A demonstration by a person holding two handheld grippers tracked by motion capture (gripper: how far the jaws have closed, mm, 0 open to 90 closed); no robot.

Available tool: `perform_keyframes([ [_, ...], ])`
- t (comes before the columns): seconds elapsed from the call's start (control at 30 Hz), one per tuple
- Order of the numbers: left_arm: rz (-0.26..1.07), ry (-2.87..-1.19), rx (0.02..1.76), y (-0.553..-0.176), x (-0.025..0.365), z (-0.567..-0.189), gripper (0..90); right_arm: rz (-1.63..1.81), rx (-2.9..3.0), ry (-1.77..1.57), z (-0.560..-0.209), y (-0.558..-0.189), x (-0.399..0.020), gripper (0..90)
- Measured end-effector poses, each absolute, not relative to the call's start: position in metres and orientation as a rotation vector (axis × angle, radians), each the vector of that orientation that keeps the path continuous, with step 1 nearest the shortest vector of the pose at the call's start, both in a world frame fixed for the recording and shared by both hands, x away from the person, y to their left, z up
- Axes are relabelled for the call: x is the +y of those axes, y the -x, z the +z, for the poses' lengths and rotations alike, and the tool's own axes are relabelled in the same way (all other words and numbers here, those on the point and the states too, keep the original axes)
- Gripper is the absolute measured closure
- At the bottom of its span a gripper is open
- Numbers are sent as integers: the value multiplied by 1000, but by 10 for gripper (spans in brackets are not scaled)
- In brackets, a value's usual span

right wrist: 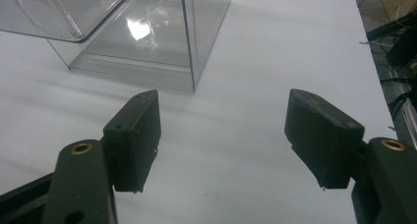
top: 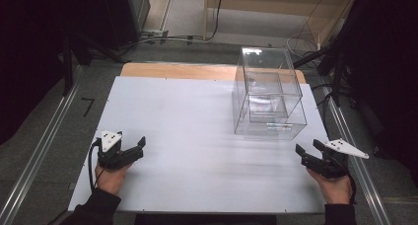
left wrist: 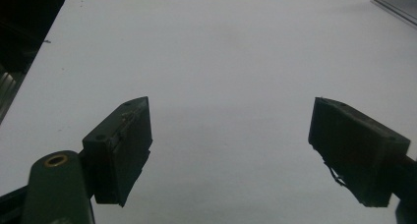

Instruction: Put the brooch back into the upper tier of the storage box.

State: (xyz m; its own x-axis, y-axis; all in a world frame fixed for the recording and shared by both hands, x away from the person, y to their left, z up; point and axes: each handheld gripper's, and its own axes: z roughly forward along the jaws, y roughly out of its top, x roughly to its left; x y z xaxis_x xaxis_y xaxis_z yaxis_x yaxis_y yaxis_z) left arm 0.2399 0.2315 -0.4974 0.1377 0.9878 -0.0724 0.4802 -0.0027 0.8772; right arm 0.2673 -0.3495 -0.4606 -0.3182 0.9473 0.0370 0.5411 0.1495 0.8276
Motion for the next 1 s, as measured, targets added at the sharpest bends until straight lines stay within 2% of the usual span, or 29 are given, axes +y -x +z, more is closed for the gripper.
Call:
perform_keyframes([
  [0.87,789,-1603,1458,-240,232,-497,175,1026,1933,-1431,-469,-262,-355,279],
  [1.0,789,-1604,1458,-240,231,-497,175,1020,1939,-1440,-471,-262,-357,243],
])
